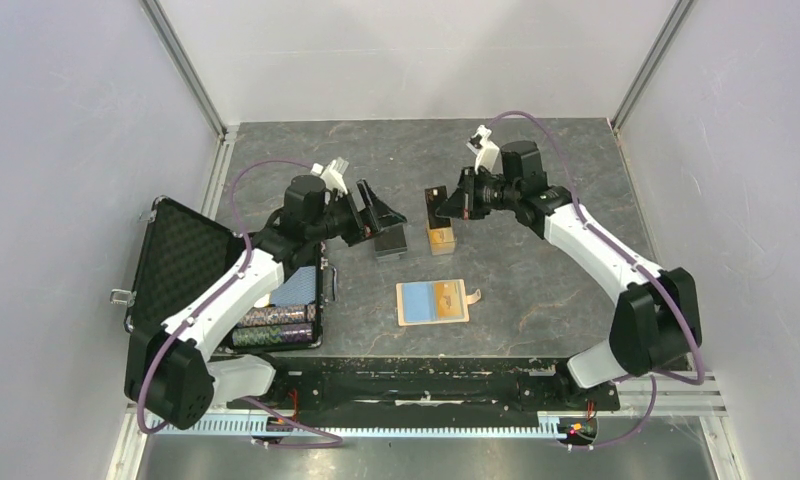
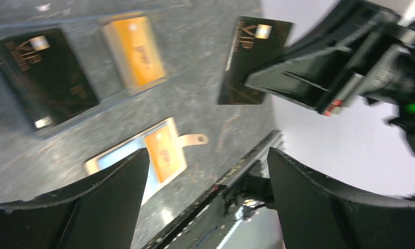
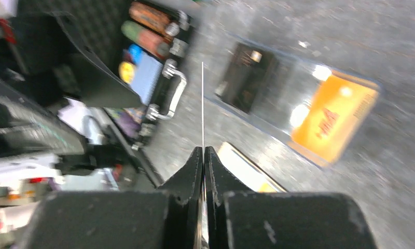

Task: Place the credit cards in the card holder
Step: Insert the credit card into the card holder.

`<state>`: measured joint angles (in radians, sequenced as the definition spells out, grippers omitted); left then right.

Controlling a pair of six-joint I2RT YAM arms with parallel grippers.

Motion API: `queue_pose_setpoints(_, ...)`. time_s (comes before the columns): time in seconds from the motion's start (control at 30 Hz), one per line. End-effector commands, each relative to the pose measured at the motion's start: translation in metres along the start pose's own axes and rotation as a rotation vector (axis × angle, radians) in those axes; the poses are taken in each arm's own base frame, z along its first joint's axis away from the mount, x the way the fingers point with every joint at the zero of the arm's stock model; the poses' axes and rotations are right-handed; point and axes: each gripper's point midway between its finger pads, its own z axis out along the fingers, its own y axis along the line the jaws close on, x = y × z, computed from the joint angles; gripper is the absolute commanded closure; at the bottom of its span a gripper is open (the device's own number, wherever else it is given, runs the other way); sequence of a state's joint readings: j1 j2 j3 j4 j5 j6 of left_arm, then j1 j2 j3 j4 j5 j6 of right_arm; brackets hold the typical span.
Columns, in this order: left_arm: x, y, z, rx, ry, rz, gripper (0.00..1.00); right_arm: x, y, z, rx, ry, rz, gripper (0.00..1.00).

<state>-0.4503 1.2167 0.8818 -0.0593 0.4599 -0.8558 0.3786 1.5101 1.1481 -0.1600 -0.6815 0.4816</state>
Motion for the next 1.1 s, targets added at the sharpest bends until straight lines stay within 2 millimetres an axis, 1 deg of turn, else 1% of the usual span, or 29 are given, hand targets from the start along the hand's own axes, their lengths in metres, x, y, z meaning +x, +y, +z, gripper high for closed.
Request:
queue_pose_setpoints(0.0,0.014,0.041,-0.016,-0.223,0.045,0.087,0.12,0.015,-0.025,-0.031,0.247,0.044,-0.261,1.0)
queue_pose_setpoints(0.1,0.026,0.05,-0.018,-0.265,0.083,0.107,0.13,0.017,-0.019,-0.038,0.282,0.006,-0.384,1.0)
queue_pose_setpoints(0.2,0.038,0.055,-0.018,-0.296,0.12,0.128,0.13,0.026,-0.016,-0.042,0.302,0.009,-0.47,1.0)
queue_pose_setpoints(0.33,0.061,0.063,-0.014,-0.331,0.175,0.125,0.16,0.045,-0.016,-0.044,0.294,0.034,-0.486,1.0)
queue_pose_setpoints(0.43,0.077,0.072,-0.011,-0.359,0.2,0.104,0.21,0.066,-0.021,-0.043,0.273,0.074,-0.428,1.0)
queue_pose_setpoints(0.5,0.089,0.078,-0.009,-0.366,0.213,0.084,0.24,0.083,-0.021,-0.041,0.243,0.099,-0.356,1.0)
queue_pose_setpoints(0.6,0.106,0.087,-0.006,-0.376,0.237,0.044,0.29,0.111,-0.017,-0.035,0.171,0.14,-0.222,1.0)
queue_pose_setpoints(0.63,0.114,0.092,-0.006,-0.388,0.253,0.022,0.3,0.121,-0.017,-0.033,0.154,0.16,-0.17,1.0)
queue_pose_setpoints(0.7,0.124,0.097,-0.003,-0.389,0.27,-0.009,0.33,0.135,-0.016,-0.03,0.121,0.194,-0.085,1.0)
queue_pose_setpoints(0.73,0.128,0.101,-0.002,-0.396,0.276,-0.022,0.34,0.14,-0.016,-0.03,0.118,0.208,-0.053,1.0)
queue_pose_setpoints(0.87,0.142,0.116,0.003,-0.412,0.278,-0.084,0.4,0.149,-0.027,-0.035,0.134,0.231,0.057,1.0)
queue_pose_setpoints(0.9,0.145,0.118,0.004,-0.413,0.282,-0.097,0.42,0.151,-0.027,-0.035,0.12,0.23,0.093,1.0)
queue_pose_setpoints(1.0,0.154,0.129,0.007,-0.445,0.302,-0.113,0.45,0.159,-0.029,-0.035,0.086,0.237,0.19,1.0)
queue_pose_setpoints(1.07,0.158,0.132,0.01,-0.449,0.315,-0.116,0.47,0.164,-0.03,-0.033,0.076,0.236,0.248,1.0)
